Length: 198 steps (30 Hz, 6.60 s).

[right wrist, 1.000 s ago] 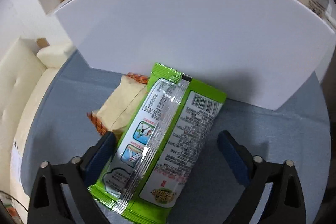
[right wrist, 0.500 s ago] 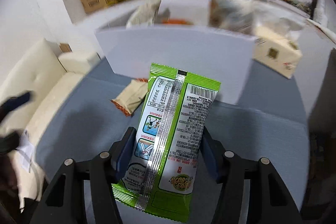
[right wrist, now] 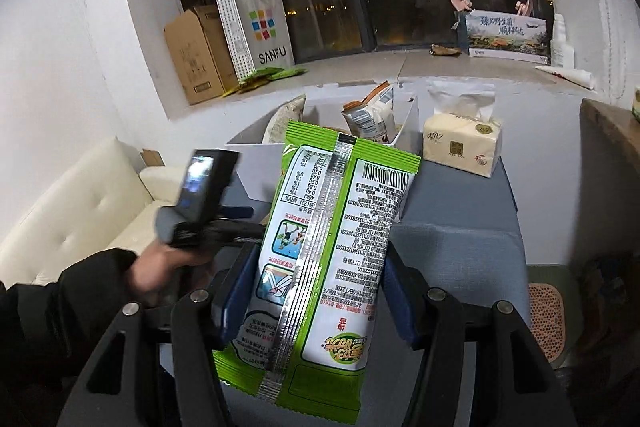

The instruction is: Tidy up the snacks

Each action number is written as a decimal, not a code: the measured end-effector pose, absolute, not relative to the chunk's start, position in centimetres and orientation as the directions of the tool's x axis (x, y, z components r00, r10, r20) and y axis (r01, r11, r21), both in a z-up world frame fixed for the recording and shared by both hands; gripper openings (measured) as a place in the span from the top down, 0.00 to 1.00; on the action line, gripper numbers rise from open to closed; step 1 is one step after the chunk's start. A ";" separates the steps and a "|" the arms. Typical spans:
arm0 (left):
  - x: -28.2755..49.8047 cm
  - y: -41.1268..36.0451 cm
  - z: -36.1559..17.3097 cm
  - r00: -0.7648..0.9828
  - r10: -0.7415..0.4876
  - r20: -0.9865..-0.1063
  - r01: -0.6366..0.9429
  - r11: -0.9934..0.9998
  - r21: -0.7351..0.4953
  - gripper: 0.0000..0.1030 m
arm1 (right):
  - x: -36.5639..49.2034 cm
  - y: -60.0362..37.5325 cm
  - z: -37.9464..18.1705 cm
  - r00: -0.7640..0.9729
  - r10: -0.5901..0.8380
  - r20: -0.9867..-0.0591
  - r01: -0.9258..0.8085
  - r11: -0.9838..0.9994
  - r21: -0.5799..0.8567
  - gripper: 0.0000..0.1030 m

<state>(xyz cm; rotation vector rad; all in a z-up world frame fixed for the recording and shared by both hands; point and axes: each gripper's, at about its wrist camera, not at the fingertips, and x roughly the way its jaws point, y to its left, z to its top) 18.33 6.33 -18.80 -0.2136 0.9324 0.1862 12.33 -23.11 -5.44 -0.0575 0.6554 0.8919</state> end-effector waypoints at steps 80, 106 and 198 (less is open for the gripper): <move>-0.7 2.1 2.9 0.886 0.156 -0.436 -0.221 0.970 -0.102 0.00 | 13.5 -16.9 4.5 0.630 0.621 -0.467 -0.695 0.719 0.019 0.00; -2.4 -1.1 1.5 0.855 0.067 -0.514 -0.161 0.977 -0.140 0.00 | 7.5 -21.9 2.0 0.619 0.605 -0.501 -0.661 0.746 0.085 0.00; -2.3 -1.2 1.1 0.852 0.063 -0.520 -0.151 0.980 -0.127 0.00 | 7.2 -21.2 1.9 0.604 0.611 -0.512 -0.678 0.732 0.072 0.00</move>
